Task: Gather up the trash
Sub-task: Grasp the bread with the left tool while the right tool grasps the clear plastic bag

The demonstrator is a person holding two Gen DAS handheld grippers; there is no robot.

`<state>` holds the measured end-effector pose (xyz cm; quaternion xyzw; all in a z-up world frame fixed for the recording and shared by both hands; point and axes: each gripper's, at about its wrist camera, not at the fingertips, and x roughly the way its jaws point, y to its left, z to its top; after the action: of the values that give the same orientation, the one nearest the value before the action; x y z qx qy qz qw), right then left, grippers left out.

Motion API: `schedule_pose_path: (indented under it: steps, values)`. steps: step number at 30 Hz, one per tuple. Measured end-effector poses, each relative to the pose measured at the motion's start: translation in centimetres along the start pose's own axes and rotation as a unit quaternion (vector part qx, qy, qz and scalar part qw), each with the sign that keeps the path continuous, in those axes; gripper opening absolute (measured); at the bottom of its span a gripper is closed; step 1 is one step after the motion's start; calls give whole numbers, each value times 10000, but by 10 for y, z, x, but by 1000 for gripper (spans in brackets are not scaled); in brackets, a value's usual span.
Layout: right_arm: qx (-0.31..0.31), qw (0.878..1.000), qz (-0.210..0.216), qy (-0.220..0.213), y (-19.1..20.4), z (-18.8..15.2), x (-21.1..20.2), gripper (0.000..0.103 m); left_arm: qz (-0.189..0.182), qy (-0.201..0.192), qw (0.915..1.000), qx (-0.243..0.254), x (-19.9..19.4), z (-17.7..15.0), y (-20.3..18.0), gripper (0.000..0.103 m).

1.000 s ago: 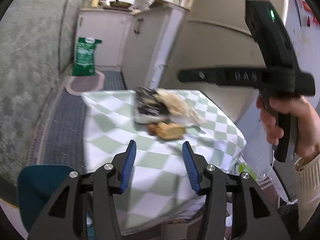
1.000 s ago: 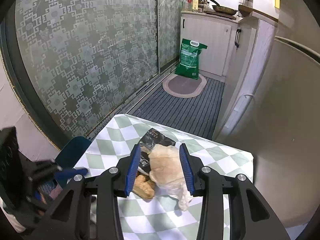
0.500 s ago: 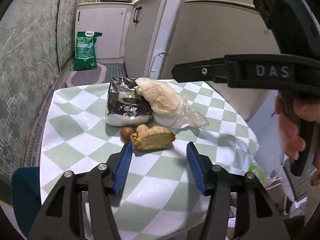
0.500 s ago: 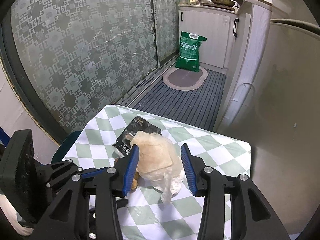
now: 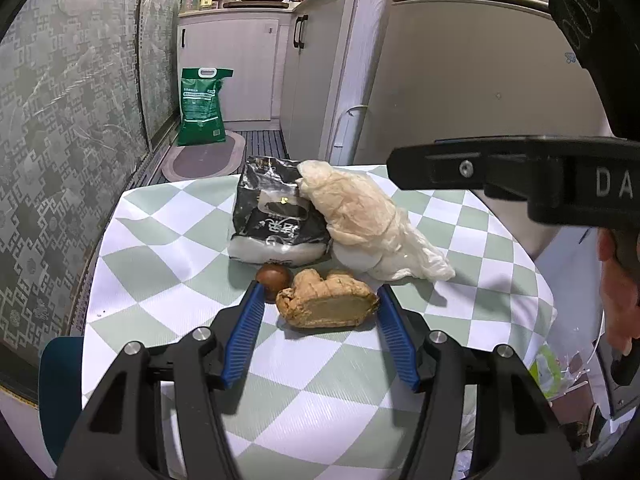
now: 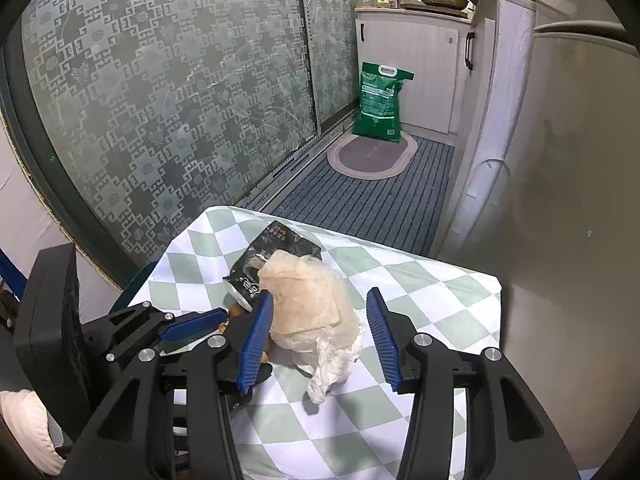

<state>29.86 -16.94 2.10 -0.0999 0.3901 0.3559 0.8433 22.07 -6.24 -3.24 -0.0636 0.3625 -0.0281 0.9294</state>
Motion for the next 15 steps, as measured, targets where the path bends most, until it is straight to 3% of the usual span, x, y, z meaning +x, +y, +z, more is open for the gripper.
schedule_pose_path:
  steps: [1, 15]
  values:
    - [12, 10000, 5, 1, -2, -1, 0, 50, -17, -16, 10000, -16, -1, 0, 1, 51]
    - [-71, 9999, 49, 56, 8, -3, 17, 50, -239, -195, 9995, -88, -20, -3, 9, 51]
